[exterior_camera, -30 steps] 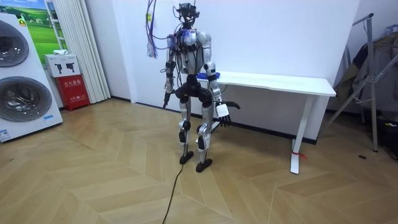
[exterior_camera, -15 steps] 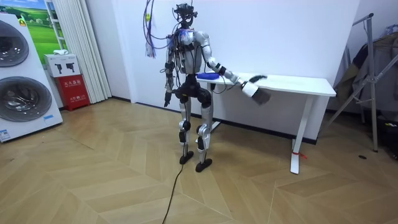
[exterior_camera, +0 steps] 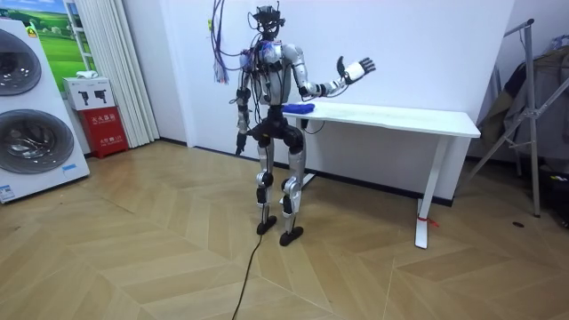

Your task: Wipe table

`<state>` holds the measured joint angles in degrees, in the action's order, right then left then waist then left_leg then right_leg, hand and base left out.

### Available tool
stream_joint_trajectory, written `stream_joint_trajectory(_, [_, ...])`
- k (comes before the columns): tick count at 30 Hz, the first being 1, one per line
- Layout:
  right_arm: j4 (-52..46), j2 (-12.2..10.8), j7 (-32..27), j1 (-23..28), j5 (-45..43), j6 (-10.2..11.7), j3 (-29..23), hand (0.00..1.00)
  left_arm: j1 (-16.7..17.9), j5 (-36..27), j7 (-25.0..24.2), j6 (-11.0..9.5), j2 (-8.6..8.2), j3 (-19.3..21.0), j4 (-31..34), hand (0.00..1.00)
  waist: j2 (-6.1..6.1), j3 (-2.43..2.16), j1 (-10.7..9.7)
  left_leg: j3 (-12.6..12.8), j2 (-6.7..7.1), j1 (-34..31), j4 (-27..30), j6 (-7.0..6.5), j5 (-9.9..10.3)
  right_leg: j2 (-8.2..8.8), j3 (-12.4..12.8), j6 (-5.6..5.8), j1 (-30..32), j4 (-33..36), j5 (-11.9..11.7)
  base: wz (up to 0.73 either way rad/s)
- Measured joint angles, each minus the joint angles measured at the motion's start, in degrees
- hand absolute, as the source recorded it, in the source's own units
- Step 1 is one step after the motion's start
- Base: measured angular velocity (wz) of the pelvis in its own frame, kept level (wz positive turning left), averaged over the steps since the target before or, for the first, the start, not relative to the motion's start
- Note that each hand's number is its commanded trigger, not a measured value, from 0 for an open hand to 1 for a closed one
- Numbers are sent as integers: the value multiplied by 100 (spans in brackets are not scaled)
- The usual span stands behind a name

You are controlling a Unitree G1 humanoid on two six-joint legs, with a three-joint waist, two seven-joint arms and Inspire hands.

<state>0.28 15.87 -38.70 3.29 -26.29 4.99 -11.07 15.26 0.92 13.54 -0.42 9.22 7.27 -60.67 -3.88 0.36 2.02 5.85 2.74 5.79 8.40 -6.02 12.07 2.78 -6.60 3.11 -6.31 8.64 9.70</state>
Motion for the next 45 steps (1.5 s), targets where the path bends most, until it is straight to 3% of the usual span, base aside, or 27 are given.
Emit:
stream_joint_trajectory(5, [-376,10,497,-49,-1177,48,749,0,-130,182,-69,-3,25,-182,-60,0,7,7,137,-33,0,-15,-15,0,0,-1,-19,0,-12,0,0,3])
stream_joint_trajectory(8, [-463,32,761,-51,-1757,59,1187,0,-261,195,-76,-9,29,-197,-162,0,-27,-9,205,-85,0,-26,-14,1,1,6,-161,-3,-13,5,-2,8])
stream_joint_trajectory(15, [-819,86,1262,-269,-1991,55,1705,0,-395,346,-138,-30,108,-322,-161,0,-66,-36,391,-235,6,-106,9,3,-1,10,-316,-9,-9,-2,-6,11])
stream_joint_trajectory(17, [-815,301,1433,-294,-2169,53,1985,0,-456,384,-182,-41,121,-391,-167,0,-89,-19,530,-236,7,-96,20,4,-2,12,-299,-9,-6,-4,-6,0])
stream_joint_trajectory(21, [-800,367,1839,-320,-2304,67,2520,0,-576,378,-229,-53,140,-479,-295,0,-154,34,661,-299,5,-121,28,8,-4,10,-295,-9,-11,-13,-6,9])
stream_joint_trajectory(32, [-613,392,2062,-313,-2573,52,2828,0,-539,380,-291,-39,162,-560,-367,0,-150,50,785,-420,11,-129,25,8,-4,4,-285,-9,-54,-17,-6,7])
stream_joint_trajectory(35, [-482,391,2092,-300,-2574,-35,3025,0,-534,385,-272,-27,163,-594,-367,0,-167,38,789,-439,14,-134,26,8,-4,5,-288,-9,-55,-22,-6,0])
stream_joint_trajectory(45, [-212,386,2138,-294,-2601,14,3511,0,-586,379,-253,5,182,-816,-328,0,-143,31,780,-441,32,-155,38,10,-5,8,-143,-9,-61,-96,-6,0])
